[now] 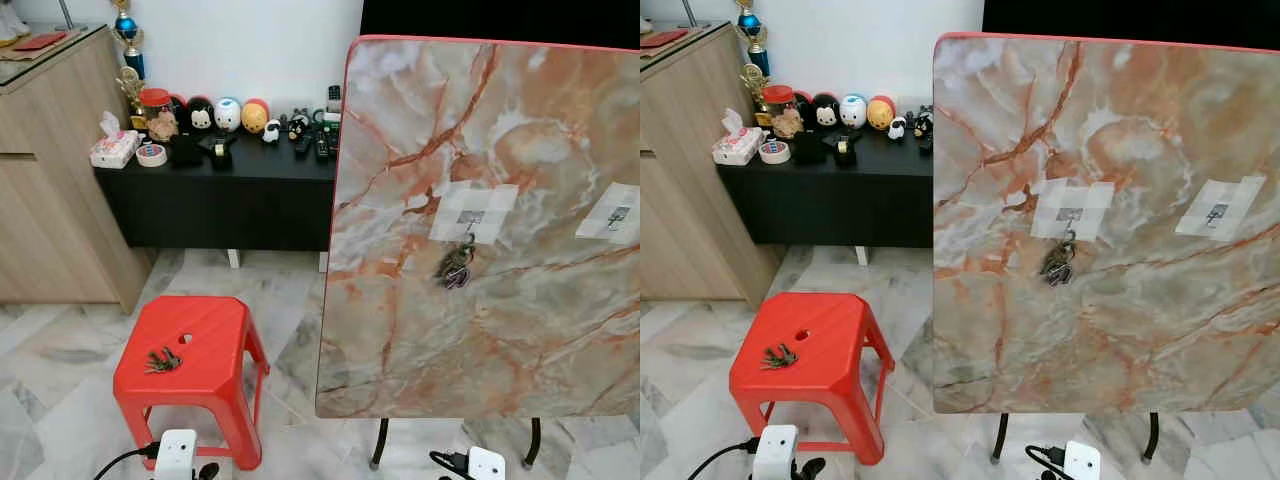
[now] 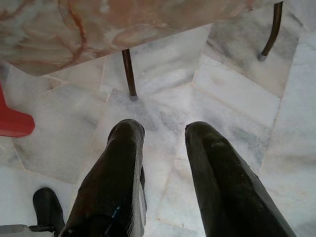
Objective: Hang keys on a hook
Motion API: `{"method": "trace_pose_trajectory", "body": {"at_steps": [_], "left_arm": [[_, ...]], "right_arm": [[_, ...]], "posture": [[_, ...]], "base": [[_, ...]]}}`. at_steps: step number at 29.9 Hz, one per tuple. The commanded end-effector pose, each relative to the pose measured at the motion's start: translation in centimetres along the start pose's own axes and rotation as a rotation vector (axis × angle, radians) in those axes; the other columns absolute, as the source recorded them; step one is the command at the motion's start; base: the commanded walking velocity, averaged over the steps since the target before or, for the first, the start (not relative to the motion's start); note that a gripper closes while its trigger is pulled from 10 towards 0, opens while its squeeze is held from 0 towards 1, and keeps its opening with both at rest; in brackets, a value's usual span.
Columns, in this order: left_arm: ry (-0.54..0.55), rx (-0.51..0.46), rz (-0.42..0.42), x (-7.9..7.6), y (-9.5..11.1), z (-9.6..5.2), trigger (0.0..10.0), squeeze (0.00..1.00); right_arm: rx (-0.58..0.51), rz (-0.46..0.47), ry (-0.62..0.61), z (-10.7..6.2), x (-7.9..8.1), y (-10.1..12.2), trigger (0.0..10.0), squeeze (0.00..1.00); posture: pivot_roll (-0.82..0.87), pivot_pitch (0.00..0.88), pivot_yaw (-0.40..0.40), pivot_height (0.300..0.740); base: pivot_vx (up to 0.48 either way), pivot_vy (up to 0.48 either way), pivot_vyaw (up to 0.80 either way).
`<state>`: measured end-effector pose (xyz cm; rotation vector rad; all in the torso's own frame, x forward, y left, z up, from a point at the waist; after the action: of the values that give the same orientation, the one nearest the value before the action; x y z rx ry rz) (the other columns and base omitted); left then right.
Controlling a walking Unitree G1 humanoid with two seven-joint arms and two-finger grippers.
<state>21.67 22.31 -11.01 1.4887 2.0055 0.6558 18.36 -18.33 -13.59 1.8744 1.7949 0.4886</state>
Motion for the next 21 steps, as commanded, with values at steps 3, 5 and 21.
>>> {"method": "trace_pose_trajectory", "body": {"at_steps": [3,5,21], "left_arm": [[0.032,0.035,-0.044,0.2,-0.9,-0.1,10.0,0.00],[0.048,0.033,-0.058,0.5,-0.9,-0.1,10.0,0.00],[0.114,0.088,-0.059,2.5,-2.4,-0.8,10.0,0.00]], "right_arm": [[0.016,0.029,-0.008,0.0,0.0,-0.2,10.0,0.00],[0.015,0.034,-0.017,0.0,-0.1,-0.2,10.0,0.00],[0.036,-0.024,0.037,-0.1,0.5,-0.9,10.0,0.00]], "posture": [[0.03,0.000,-0.074,0.740],[0.03,0.000,-0.072,0.740],[0.03,0.000,-0.074,0.740]], "base": [[0.000,0.000,0.00],[0.000,0.000,0.00],[0.000,0.325,0.25]]}}
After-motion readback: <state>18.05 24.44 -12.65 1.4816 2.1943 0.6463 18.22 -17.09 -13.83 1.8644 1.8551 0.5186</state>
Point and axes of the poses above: a point about 5 cm out from each wrist's last joint towards the gripper, its own z axis pointing out of the wrist towards the gripper, its own y axis along the axis of the wrist's last joint, x = y × z, the point moved 5 cm from there along z, pointing out of the wrist towards the gripper, and after that the axes turned 15 degrees about -z, right-handed, at the moved point
